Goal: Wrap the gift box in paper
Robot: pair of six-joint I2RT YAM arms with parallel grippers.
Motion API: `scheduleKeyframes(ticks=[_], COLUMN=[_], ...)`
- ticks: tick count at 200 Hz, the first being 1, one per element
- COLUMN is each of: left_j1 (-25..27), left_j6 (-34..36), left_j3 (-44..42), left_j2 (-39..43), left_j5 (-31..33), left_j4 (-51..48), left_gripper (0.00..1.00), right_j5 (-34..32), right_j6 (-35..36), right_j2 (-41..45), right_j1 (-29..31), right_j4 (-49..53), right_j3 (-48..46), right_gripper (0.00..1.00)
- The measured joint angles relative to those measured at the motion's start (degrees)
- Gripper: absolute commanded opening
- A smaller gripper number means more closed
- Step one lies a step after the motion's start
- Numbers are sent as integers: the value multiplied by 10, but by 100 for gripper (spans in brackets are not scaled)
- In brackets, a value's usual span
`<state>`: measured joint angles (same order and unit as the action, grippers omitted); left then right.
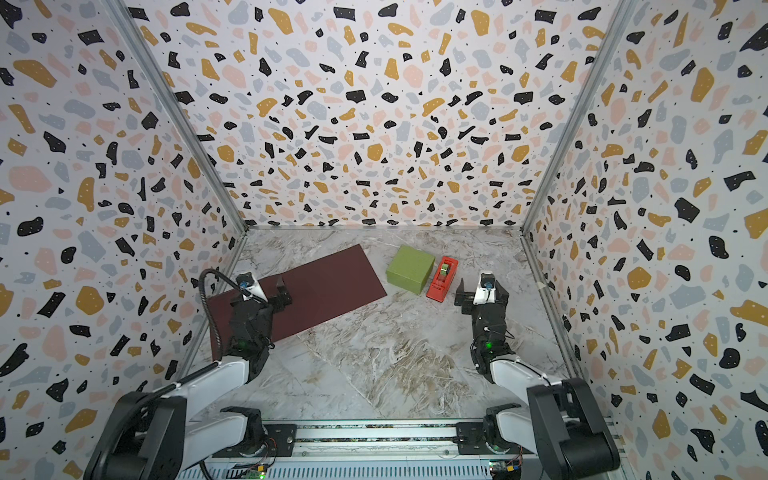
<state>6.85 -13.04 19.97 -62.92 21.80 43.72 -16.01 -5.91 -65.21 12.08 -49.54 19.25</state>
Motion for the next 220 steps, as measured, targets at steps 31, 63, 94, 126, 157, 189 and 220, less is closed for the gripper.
scheduleKeyframes(ticks=[31, 63, 94, 126, 157, 189, 220], left_j1=[-1, 1, 28, 78, 104, 121, 137], left_j6=[-99, -168, -181, -174, -148, -124, -109], left_j3=[39, 48, 112, 242, 356, 405, 409], left_j2=[52, -3, -129, -281, -410, -478, -491], left_j5=[-47, -168, -238, -259, -257, -256, -258], left_j4=[-91, -142, -203, -231, -272, -312, -318], left_gripper=[100, 99, 97, 87, 86, 84, 81], right_j5=[32, 81, 124, 148, 171, 199, 221], right_j6=[-96, -147, -166, -172, -172, -172, -172], right_j2=[32, -63, -195, -251, -252, -239, -221], right_j1=[64, 233, 296, 302, 283, 242, 207], right_j4=[141, 260, 324, 341, 357, 357, 357], right_j3=[78, 150, 230, 260, 260, 244, 228], right_gripper=[92, 87, 81, 81, 81, 81, 82])
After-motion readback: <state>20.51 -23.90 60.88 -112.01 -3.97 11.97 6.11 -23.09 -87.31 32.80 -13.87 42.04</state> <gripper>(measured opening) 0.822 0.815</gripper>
